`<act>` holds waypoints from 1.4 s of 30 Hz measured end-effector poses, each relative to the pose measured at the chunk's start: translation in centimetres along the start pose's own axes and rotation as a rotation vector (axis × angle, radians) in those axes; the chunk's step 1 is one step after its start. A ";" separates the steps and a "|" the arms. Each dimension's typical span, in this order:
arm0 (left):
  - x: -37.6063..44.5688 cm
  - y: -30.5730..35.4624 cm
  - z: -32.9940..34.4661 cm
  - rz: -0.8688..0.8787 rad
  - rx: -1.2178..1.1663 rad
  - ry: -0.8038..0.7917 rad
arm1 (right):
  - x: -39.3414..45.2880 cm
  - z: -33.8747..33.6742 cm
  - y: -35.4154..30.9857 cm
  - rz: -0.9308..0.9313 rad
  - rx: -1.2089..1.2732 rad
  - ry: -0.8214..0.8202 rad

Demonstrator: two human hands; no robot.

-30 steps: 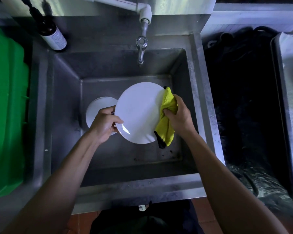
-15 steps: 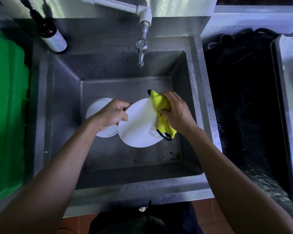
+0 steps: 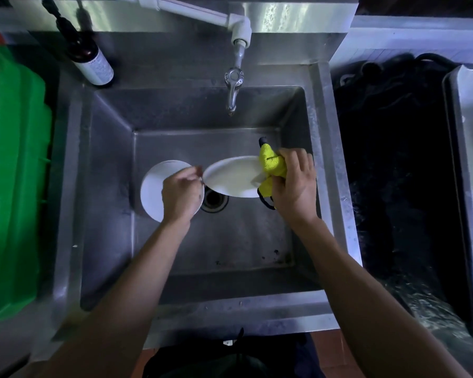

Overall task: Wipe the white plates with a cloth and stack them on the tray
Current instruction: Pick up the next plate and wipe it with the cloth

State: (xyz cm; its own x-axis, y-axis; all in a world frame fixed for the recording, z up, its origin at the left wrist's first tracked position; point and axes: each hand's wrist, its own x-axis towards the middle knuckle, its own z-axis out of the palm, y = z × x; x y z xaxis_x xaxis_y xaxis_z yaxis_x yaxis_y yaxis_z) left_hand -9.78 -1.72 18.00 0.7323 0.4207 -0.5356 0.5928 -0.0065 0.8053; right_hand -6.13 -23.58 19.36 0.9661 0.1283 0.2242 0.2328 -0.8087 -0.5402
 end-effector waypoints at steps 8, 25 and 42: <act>-1.2 2.2 2.8 -0.542 -0.635 -0.225 | -1.0 0.7 -0.1 -0.095 -0.037 0.089; -1.9 2.9 2.2 -0.430 -0.771 -0.238 | -4.6 -0.9 -0.1 -0.091 -0.003 -0.320; -6.7 4.2 3.9 -0.214 -0.811 -0.241 | -2.5 -3.1 -3.3 -0.085 0.213 -0.327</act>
State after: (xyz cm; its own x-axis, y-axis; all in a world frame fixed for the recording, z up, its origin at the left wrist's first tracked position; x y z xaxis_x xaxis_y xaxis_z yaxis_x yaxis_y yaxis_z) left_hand -10.90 -8.08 23.94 0.7377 0.1345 -0.6616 0.3717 0.7372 0.5643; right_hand -9.61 -23.00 23.08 0.9188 0.3940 0.0238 0.2986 -0.6543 -0.6948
